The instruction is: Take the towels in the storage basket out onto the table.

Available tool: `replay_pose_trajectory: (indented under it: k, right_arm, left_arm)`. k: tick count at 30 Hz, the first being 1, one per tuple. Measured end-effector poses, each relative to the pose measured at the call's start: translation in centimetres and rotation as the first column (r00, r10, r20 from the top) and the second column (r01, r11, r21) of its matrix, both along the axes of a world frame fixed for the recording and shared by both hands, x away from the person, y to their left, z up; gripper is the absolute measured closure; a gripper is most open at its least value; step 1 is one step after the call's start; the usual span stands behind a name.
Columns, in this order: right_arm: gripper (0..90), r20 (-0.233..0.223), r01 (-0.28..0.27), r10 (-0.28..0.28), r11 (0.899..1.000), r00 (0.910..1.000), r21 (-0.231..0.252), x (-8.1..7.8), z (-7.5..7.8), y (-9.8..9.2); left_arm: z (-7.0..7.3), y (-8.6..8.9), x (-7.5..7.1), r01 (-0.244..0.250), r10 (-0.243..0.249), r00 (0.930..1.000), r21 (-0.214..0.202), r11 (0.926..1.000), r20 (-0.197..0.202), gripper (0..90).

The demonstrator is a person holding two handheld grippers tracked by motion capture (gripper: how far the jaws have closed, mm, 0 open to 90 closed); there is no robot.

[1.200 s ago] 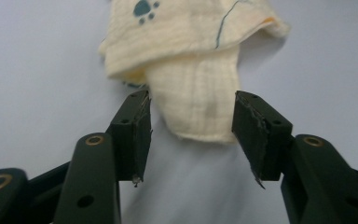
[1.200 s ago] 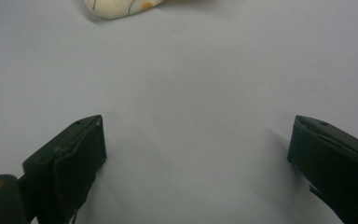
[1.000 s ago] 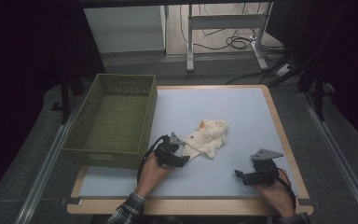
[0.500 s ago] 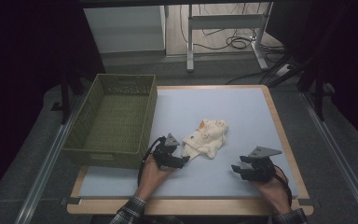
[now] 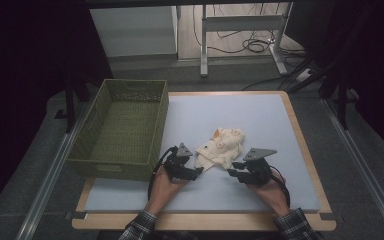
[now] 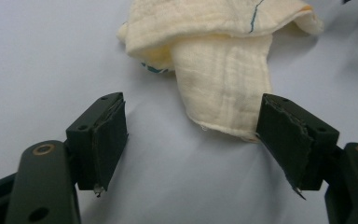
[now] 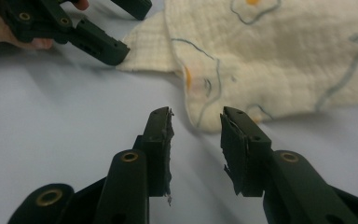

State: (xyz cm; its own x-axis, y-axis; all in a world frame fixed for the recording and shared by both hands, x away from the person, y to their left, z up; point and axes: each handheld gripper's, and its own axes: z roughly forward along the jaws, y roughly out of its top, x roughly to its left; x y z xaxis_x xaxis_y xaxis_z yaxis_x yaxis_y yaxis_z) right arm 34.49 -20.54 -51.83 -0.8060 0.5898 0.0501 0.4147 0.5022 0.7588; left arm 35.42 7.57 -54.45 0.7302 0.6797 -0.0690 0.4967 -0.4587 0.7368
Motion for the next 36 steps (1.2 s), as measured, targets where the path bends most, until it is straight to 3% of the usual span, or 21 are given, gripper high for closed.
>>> replay_pose_trajectory:
  k: [5, 7, 8, 9, 11, 18, 22, 30, 33, 36]
  right_arm:
    - [60.0, 0.011, 0.01, -0.009, 0.999, 0.9999, -0.043, 1.1, -0.9, 1.6]
    - [70.1, 0.035, 0.031, -0.029, 0.998, 0.999, -0.062, 1.2, -1.2, 1.8]
    - [70.1, 0.035, 0.031, -0.029, 0.998, 0.999, -0.062, 1.2, -1.2, 1.8]
    - [81.0, 0.042, 0.051, -0.048, 0.996, 0.9979, -0.077, 1.3, -1.1, 1.9]
    - [85.7, 0.032, 0.063, -0.061, 0.996, 0.9976, -0.069, 1.4, -0.8, 1.7]
    - [86.2, 0.022, 0.079, -0.078, 0.996, 0.9967, -0.028, 1.8, 0.6, 0.5]
    - [86.1, 0.026, 0.093, -0.092, 0.996, 0.9954, -0.013, 2.1, 1.8, -0.5]
    - [86.1, 0.061, 0.135, -0.135, 0.991, 0.989, 0.003, 2.1, 3.7, -2.4]
    - [86.2, 0.093, 0.166, -0.164, 0.986, 0.9822, -0.016, 2.1, 4.4, -3.6]
    - [86.2, 0.095, 0.2, -0.198, 0.98, 0.9757, -0.012, 2.3, 4.8, -5.1]
  left_arm:
    - [0.0, 0.0, 0.0, 0.0, 0.0, 1.0, 0.0, 1.0, 0.0, 24.4]
    - [0.0, 0.0, 0.0, 0.0, 0.0, 1.0, 0.0, 1.0, 0.0, 24.4]
    - [0.0, 0.0, 0.0, 0.0, 0.0, 1.0, 0.0, 1.0, 0.0, 24.4]
    - [0.0, 0.0, 0.0, -0.001, 0.001, 1.0, -0.001, 1.0, -0.001, 24.4]
    - [0.0, 0.0, 0.0, 0.0, 0.0, 1.0, -0.002, 1.0, -0.001, 24.4]
    - [0.1, 0.1, -0.1, -0.005, 0.005, 1.0, -0.017, 0.9998, -0.002, 24.3]
    - [0.2, -0.2, -0.1, -0.001, 0.001, 0.9999, -0.043, 0.9991, -0.012, 35.5]
    - [0.3, -1.3, 0.0, 0.056, -0.058, 0.9982, -0.056, 0.9969, -0.018, 81.5]
    - [0.6, -1.2, 0.0, 0.054, -0.054, 0.9985, -0.046, 0.9975, -0.005, 84.8]
    - [1.4, -0.8, -0.1, 0.045, -0.044, 0.9988, -0.051, 0.9977, 0.019, 84.9]
